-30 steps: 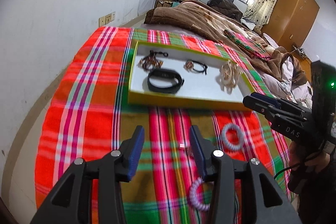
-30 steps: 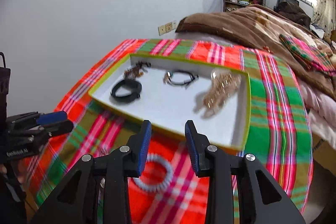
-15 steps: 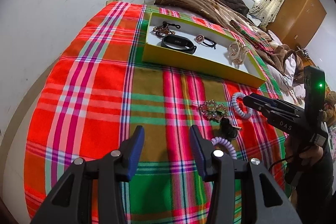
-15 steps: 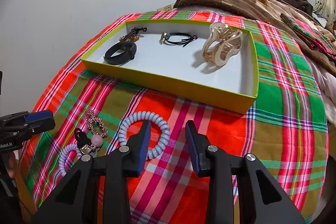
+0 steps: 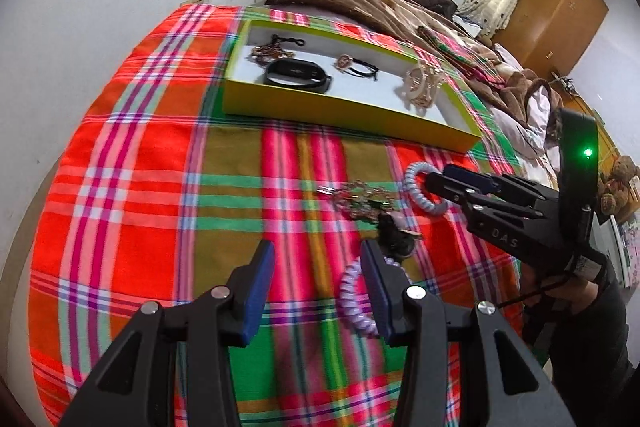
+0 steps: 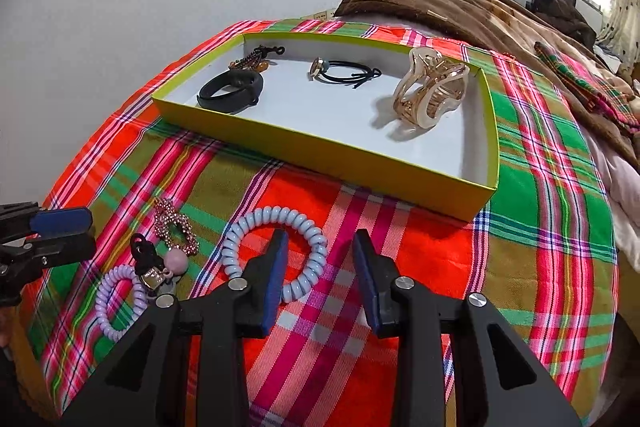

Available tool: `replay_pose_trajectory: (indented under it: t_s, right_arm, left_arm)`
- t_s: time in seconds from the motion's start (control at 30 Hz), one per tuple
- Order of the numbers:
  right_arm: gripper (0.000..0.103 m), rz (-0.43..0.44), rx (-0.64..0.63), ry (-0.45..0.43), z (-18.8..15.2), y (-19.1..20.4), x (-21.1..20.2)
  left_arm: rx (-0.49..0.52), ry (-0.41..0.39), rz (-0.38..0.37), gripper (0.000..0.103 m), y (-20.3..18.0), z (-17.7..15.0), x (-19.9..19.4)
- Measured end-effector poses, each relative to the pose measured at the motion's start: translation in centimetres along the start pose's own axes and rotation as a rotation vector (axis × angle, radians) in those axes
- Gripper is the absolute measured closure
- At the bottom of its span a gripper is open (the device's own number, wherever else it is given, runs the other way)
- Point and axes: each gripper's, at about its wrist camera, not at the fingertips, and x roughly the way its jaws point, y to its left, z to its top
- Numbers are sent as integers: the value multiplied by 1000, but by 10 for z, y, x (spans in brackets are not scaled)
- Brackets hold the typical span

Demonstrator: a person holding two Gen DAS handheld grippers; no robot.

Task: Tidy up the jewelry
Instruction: 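Move both grippers back toward the remaining hair ties and brooch, then grasp the light blue coil hair tie with the right gripper while the left gripper grasps the black hair clip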

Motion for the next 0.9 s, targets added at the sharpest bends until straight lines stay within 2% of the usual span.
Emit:
replay_pose_trajectory:
  t_s: [0.07,0.13,0.47,0.9]
  right_arm:
    - [87,-12,0,-2,-1,-1,-1]
    - [91,-9,6,-3,-3,-5,-2]
    - [93,-9,57,-41,-9,-24,-17]
    - [93,6,100,-102,-21,-35,-43]
  left_arm:
    - [12,5,-8,57,-5,1,1]
    - [22,9,-12,57,-11,1,3]
    - [48,33,-46,57,-34,7,19]
    - [97,51,19,57,-59,6,41]
